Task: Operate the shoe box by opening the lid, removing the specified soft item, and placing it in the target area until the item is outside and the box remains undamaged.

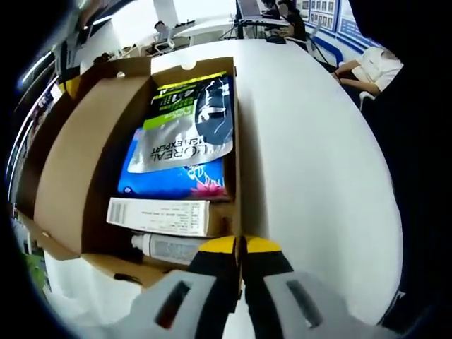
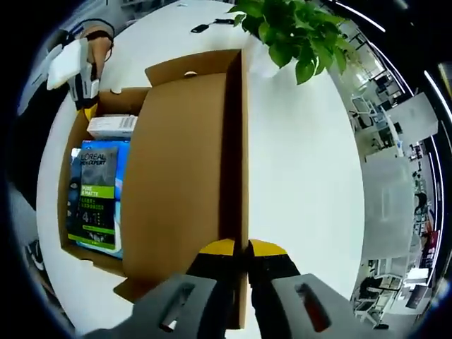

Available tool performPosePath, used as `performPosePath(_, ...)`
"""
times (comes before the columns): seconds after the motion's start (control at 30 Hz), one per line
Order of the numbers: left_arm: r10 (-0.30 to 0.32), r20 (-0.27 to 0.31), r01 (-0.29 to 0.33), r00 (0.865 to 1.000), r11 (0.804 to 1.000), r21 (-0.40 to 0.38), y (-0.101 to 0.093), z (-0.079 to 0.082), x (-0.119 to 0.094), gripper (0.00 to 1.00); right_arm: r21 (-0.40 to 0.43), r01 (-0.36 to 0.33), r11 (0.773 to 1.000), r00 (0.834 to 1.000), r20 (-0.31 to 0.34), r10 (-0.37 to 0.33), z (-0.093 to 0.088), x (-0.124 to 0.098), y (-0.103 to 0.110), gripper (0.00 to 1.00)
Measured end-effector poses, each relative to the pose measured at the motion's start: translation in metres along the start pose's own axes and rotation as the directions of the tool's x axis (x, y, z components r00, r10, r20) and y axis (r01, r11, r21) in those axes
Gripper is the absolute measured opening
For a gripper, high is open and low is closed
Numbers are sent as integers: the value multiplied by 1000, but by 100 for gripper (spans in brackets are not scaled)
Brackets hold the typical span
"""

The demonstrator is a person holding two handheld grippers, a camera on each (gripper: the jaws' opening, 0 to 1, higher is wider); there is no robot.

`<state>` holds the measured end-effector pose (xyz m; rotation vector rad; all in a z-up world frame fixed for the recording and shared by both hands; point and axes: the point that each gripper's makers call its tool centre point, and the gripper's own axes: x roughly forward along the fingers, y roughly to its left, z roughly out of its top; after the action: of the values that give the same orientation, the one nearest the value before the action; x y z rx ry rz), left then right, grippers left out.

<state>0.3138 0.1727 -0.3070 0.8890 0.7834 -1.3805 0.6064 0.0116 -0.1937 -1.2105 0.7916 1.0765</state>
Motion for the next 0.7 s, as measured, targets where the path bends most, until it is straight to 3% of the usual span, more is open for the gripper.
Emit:
performPosePath(0.37, 0, 0, 0, 1000, 1000, 2, -1, 0, 0, 2, 41, -93, 995, 996, -9, 93, -6, 29, 2, 4)
performPosePath(0.7, 4, -6, -4, 1000, 1000, -6, -1, 0, 1, 2, 46, -132, 990, 991, -24, 133, -10, 47, 9, 6)
